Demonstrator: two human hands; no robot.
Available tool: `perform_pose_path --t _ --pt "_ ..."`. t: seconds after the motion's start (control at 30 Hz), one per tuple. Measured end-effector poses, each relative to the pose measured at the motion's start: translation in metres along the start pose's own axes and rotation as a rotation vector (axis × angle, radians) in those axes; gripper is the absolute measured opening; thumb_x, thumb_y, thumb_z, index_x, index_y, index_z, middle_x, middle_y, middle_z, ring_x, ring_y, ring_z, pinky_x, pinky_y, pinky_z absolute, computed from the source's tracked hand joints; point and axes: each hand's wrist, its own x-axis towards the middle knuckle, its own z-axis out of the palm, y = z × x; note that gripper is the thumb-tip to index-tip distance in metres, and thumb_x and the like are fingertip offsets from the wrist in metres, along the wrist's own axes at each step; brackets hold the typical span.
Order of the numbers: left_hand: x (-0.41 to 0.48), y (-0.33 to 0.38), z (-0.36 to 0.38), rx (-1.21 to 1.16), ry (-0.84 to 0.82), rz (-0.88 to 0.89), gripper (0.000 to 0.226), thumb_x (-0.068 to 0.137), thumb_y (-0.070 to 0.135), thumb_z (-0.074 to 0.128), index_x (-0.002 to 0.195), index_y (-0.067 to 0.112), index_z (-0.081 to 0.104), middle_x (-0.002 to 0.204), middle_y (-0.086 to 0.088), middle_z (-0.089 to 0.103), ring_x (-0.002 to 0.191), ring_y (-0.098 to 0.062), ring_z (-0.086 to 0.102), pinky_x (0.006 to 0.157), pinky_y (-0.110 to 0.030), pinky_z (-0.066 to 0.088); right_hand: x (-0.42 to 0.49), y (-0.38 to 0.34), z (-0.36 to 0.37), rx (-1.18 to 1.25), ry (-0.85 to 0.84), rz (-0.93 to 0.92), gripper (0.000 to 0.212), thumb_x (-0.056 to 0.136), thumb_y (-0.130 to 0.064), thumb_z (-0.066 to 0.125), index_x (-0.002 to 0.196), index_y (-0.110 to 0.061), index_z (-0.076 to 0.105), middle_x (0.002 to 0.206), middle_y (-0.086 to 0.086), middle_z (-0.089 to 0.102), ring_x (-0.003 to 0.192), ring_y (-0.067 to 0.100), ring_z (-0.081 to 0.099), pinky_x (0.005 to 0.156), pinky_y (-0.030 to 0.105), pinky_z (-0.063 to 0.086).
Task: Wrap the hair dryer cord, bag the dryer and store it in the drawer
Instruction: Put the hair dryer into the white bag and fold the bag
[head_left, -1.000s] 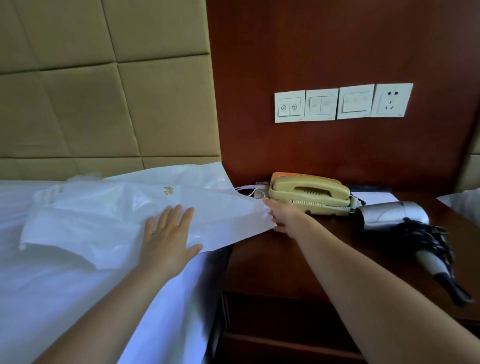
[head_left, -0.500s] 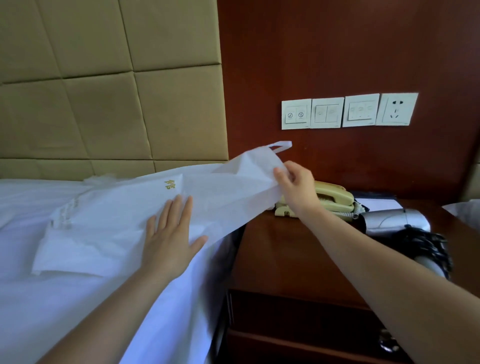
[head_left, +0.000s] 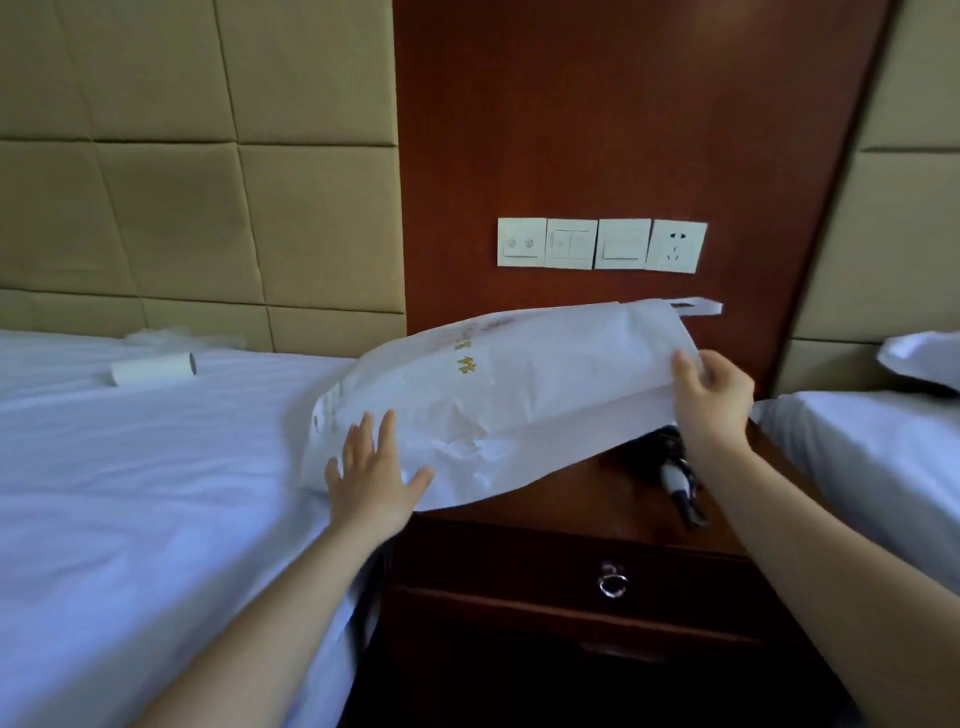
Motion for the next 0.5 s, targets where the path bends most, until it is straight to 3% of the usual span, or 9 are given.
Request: perform_pose_path --t 0.1,0.23,0.43,0.5 --pt "-0.016 0.015 0.017 -0.247 -0.001 -0.156 0.085 0.089 0.047 0.053 0.151 0.015 0.004 0.16 -0.01 -0.001 0.147 -0.025 0.001 0.115 -0.046 0.014 -0.017 0.021 -0.036 -0.019 0.006 0.131 0.033 0.091 -0.021 0.049 0.062 -0.005 0.046 0.061 0.003 0.036 0.06 0.013 0.031 0.055 0.03 0.024" --pt "-0.031 0.026 0.032 -0.461 0.203 -0.275 0.087 0.086 0.032 0.064 0.15 0.006 0.011 0.157 -0.021 0.008 0.145 -0.033 0.01 0.111 -0.047 0.022 -0.036 0.033 -0.066 -0.062 0.006 0.178 0.036 0.089 -0.019 0.049 0.057 -0.011 0.036 0.058 0.001 0.027 0.057 0.013 0.024 0.055 0.032 0.018" --pt "-0.023 0.016 0.033 -0.562 0.362 -0.329 0.083 0.088 0.023 0.063 0.147 -0.006 0.014 0.154 -0.026 0.019 0.144 -0.035 0.015 0.113 -0.043 0.018 -0.041 0.053 -0.093 -0.063 0.099 0.365 0.034 0.089 -0.021 0.045 0.057 -0.013 0.035 0.059 0.001 0.029 0.059 0.016 0.028 0.052 0.03 0.022" --pt "-0.019 0.008 0.033 -0.55 0.341 -0.31 0.071 0.088 0.022 0.063 0.141 -0.01 0.027 0.145 -0.031 0.033 0.136 -0.04 0.031 0.109 -0.045 0.027 -0.042 0.062 -0.093 -0.051 0.148 0.424 0.031 0.089 -0.022 0.044 0.062 -0.007 0.042 0.061 0.004 0.032 0.065 0.02 0.032 0.054 0.03 0.025"
